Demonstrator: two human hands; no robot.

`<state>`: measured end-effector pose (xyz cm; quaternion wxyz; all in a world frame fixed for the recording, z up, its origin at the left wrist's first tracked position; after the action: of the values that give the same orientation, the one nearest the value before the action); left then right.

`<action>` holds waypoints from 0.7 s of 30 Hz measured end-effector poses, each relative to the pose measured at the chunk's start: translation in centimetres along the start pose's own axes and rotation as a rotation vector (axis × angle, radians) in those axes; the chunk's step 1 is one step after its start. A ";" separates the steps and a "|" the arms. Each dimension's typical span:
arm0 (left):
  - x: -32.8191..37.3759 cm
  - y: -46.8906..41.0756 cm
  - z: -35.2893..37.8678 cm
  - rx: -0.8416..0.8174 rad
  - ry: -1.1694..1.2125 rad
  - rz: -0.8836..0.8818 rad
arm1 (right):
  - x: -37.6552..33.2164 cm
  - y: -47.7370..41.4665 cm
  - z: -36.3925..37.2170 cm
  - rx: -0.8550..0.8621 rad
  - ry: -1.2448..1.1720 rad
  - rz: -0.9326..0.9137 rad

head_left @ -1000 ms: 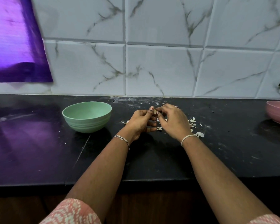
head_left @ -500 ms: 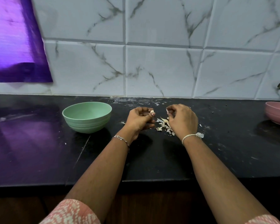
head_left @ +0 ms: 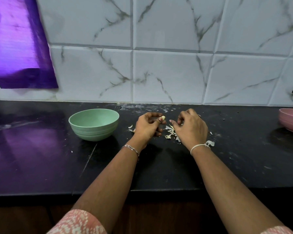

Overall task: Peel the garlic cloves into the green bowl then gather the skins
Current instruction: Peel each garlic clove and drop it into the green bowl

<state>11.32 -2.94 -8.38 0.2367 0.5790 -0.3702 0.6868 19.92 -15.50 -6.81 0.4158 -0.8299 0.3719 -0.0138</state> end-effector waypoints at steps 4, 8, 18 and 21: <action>1.4 0.7 -0.4 0.097 0.069 0.063 | -0.2 0.4 0.5 -0.069 0.015 -0.068; 3.6 1.7 -2.6 0.164 -0.027 0.188 | -0.8 0.7 1.2 -0.162 -0.002 -0.157; 8.6 1.7 -15.0 0.278 -0.946 0.149 | -2.8 1.6 1.2 -0.244 -0.057 -0.319; 8.2 2.3 -16.8 0.293 -1.174 0.052 | -2.9 1.8 1.3 -0.273 -0.007 -0.340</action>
<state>-2.58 7.96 -1.90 -0.1061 0.8785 -0.3547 0.3018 17.19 -13.44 -8.07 0.2924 -0.9293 0.2235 -0.0302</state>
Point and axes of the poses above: each hand's wrist, its own y-axis away from the middle knuckle, its own z-axis out of the palm, x = y × z, the point moved 3 cm from there along -y, towards the middle knuckle, and after that the axes turned 1 degree about -x, right-handed, at the moved point
